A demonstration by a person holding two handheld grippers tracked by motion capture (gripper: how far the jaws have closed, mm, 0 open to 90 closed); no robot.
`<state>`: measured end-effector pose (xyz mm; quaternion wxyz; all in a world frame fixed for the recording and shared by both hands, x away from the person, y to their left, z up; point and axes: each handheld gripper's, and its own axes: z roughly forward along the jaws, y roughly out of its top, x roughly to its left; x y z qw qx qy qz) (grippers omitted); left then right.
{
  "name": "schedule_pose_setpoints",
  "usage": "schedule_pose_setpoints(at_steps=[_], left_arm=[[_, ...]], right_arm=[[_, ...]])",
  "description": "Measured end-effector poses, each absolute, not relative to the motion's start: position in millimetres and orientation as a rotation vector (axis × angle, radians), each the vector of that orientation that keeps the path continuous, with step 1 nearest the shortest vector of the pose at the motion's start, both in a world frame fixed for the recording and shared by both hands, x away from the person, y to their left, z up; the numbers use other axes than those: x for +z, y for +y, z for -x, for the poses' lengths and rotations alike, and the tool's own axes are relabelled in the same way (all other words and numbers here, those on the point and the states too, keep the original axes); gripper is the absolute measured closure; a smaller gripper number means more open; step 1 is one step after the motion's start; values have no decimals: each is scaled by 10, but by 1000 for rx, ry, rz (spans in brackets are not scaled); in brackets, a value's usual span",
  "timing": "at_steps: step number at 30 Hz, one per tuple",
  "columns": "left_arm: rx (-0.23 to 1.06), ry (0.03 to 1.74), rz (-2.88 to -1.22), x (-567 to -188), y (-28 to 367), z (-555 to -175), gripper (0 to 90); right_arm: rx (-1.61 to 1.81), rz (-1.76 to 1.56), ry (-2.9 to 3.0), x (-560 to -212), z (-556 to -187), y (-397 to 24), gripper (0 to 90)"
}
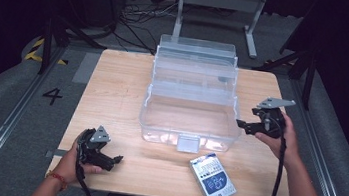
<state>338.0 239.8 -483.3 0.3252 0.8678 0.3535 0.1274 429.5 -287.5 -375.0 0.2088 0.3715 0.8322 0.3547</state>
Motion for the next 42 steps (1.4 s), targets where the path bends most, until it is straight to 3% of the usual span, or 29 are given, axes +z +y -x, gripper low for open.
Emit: schedule_pose_setpoints(at_steps=[9, 17, 23, 35, 39, 42], left_arm=[[334, 927, -2275, -4833, 2398, -3380, 7], [334, 927, -2275, -4833, 2398, -3380, 7], [330, 931, -2269, -4837, 2395, -3379, 6], [325, 930, -2272, -4835, 2396, -3380, 6], [326, 930, -2272, -4836, 2396, -3381, 5], [324, 930, -2271, -4836, 2395, -3380, 5]], right_arm=[[1030, -1004, 2380, -3753, -3532, -2925, 205], [997, -1017, 2514, -3992, -3212, -2694, 192], [909, -1005, 2660, -4249, -3137, -2385, 181], [806, -1098, 2713, -4327, -3140, -2041, 162], [728, -1116, 2751, -4349, -3159, -1895, 34], [713, -1127, 2783, -4370, -3187, -1826, 4]])
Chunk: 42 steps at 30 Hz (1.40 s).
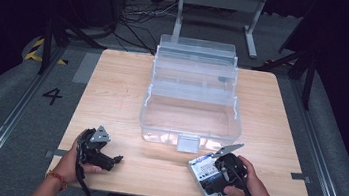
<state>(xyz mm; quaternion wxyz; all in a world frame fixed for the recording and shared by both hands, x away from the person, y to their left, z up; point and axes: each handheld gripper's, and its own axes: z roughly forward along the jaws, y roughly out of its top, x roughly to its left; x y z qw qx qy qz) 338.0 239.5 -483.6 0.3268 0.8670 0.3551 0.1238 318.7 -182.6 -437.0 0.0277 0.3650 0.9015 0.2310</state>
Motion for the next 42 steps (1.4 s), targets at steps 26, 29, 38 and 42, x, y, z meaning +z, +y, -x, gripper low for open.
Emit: schedule_pose_setpoints(at_steps=[26, 29, 38, 42], left_arm=[[325, 927, -2273, -4835, 2396, -3383, 4], [325, 926, -2274, -4835, 2396, -3384, 5], [324, 925, -2274, -4835, 2396, -3385, 4], [324, 923, -2274, -4835, 2397, -3387, 5]], right_arm=[[462, -978, 2855, -4443, -3102, -1492, 0], [472, -990, 2884, -4497, -3155, -1514, 2], [445, -811, 2927, -4549, -3186, -1619, 39], [453, -769, 2935, -4544, -3202, -1720, 44]])
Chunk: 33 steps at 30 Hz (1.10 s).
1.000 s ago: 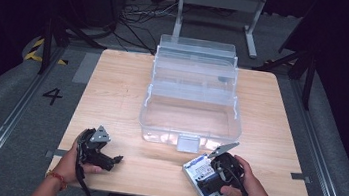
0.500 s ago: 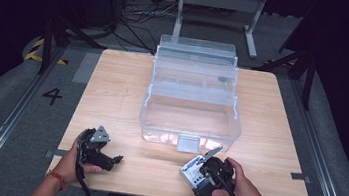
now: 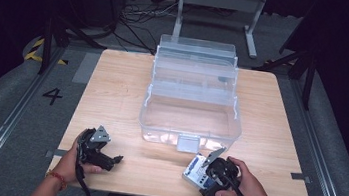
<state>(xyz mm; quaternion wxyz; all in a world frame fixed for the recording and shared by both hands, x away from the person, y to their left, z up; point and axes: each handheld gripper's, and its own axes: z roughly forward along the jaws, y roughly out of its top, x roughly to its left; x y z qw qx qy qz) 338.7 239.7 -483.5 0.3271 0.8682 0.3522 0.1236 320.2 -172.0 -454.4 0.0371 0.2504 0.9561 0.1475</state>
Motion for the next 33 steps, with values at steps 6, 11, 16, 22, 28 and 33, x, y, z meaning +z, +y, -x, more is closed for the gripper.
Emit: schedule_pose_setpoints(at_steps=[6, 11, 16, 22, 28, 33], left_arm=[[324, 922, -2274, -4836, 2397, -3387, 4], [324, 921, -2274, -4836, 2396, -3388, 4], [330, 915, -2279, -4834, 2399, -3393, 4], [319, 904, -2282, -4834, 2399, -3404, 3], [311, 913, -2278, -4836, 2396, -3399, 2], [316, 910, -2279, -4835, 2396, -3402, 3]], right_arm=[[457, -722, 2948, -4504, -3201, -1903, 45], [511, -729, 2945, -4388, -3199, -2080, 46], [565, -714, 2929, -4238, -3190, -2248, 46], [622, -715, 2894, -4064, -3166, -2430, 46], [657, -691, 2853, -3921, -3115, -2563, 46], [702, -654, 2827, -3815, -3106, -2619, 46]])
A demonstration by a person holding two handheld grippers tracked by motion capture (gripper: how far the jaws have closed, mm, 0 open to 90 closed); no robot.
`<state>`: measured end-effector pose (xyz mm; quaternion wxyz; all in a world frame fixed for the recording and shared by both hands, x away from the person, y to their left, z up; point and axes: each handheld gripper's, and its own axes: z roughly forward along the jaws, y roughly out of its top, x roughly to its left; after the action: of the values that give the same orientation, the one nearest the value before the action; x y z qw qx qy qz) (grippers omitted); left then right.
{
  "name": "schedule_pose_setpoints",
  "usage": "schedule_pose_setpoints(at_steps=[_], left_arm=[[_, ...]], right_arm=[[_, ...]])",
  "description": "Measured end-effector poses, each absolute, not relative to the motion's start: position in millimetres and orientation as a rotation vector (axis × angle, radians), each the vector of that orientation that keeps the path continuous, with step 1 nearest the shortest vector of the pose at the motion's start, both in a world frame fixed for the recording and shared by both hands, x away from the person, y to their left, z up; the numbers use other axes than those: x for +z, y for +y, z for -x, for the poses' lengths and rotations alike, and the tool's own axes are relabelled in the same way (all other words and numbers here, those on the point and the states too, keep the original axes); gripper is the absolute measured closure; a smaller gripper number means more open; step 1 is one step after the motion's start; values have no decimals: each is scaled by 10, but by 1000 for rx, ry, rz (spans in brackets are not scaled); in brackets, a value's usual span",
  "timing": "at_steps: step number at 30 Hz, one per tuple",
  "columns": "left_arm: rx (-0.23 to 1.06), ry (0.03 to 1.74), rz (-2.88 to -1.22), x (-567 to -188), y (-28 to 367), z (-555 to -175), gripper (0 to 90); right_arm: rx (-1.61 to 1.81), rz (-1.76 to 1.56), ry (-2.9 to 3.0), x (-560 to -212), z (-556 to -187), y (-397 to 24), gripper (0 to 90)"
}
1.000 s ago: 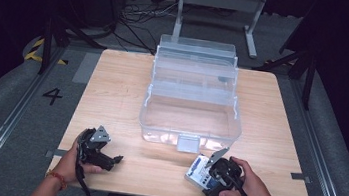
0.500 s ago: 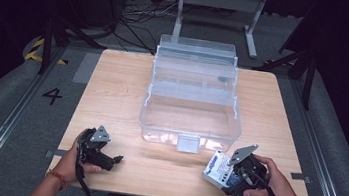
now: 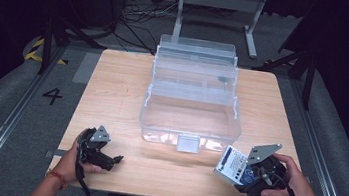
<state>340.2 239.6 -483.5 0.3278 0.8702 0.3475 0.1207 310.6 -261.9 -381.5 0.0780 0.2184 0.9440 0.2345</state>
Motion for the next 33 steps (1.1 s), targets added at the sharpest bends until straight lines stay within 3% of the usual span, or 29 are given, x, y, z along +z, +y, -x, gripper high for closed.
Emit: schedule_pose_setpoints(at_steps=[7, 18, 33], left_arm=[[318, 907, -2279, -4835, 2397, -3403, 2], [312, 913, -2278, -4836, 2391, -3402, 2], [311, 909, -2280, -4835, 2392, -3405, 3]], right_arm=[[750, -579, 2747, -3482, -3140, -2711, 46], [748, -435, 2687, -3019, -3492, -2569, 45], [685, -241, 2704, -2925, -4191, -2075, 45]])
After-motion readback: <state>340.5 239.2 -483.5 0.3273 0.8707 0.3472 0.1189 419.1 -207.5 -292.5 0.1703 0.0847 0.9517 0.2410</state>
